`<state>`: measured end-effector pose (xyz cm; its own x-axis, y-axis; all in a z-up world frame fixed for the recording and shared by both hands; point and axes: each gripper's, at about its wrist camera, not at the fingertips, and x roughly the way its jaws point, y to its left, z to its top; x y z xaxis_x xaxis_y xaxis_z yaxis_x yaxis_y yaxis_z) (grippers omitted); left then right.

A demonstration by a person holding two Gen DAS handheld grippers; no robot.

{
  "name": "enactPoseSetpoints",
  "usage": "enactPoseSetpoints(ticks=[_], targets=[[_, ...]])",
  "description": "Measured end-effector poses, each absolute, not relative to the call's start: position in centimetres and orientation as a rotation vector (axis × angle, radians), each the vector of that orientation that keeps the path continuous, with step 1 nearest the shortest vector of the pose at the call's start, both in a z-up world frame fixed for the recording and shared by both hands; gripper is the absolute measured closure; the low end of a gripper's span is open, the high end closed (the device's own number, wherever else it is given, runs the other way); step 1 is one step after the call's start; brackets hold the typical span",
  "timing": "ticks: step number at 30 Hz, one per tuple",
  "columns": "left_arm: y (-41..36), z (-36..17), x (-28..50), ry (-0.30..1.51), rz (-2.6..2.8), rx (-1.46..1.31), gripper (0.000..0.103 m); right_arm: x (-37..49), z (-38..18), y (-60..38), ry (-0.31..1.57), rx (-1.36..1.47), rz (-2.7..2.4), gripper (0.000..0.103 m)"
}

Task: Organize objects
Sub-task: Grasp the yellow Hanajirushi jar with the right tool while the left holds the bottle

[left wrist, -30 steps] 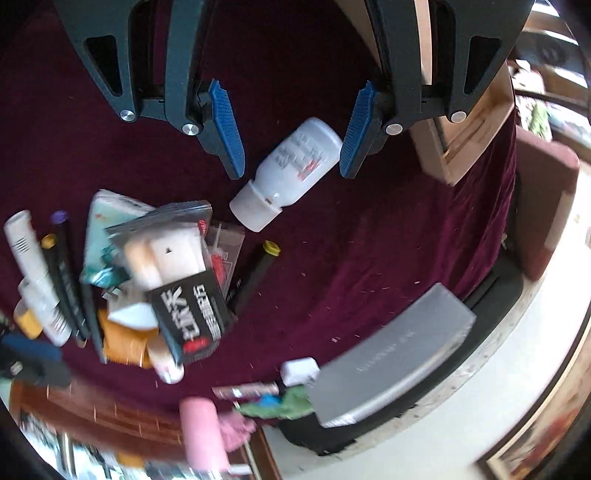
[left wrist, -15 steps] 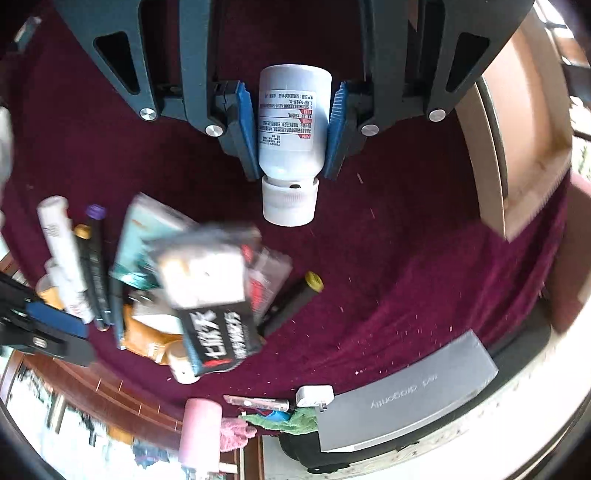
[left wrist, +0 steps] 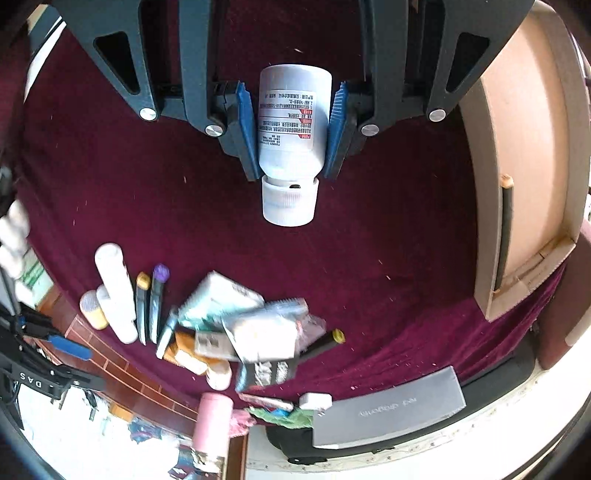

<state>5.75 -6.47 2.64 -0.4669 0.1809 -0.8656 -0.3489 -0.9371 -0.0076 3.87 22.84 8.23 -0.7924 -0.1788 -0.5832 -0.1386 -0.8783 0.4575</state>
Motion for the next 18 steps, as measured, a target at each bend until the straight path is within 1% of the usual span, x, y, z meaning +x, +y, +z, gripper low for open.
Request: enactPoseSetpoints(ticks=[4,7,14,18], targets=[[-6.2,2.3,6.4,0.266,2.462,-1.373,0.074,4.6,7.7,25.5,-0.731,1.164,-2.879,0.050],[-6.4,2.2,6.5,0.231,2.473,-1.358,0.074,4.2,6.8,26.7,-0.758,1.259,-2.856,0.050],[-6.4,2.2,6.7,0.243,2.494,-1.342,0.074,2.3,4.4,26.2,-0.694,1.460,-2.813,0.050],[-6.2,2.2,6.7,0.243,2.514,-1.344,0.074,1.6,3.5,26.1,-0.667,1.517,-2.826,0.050]])
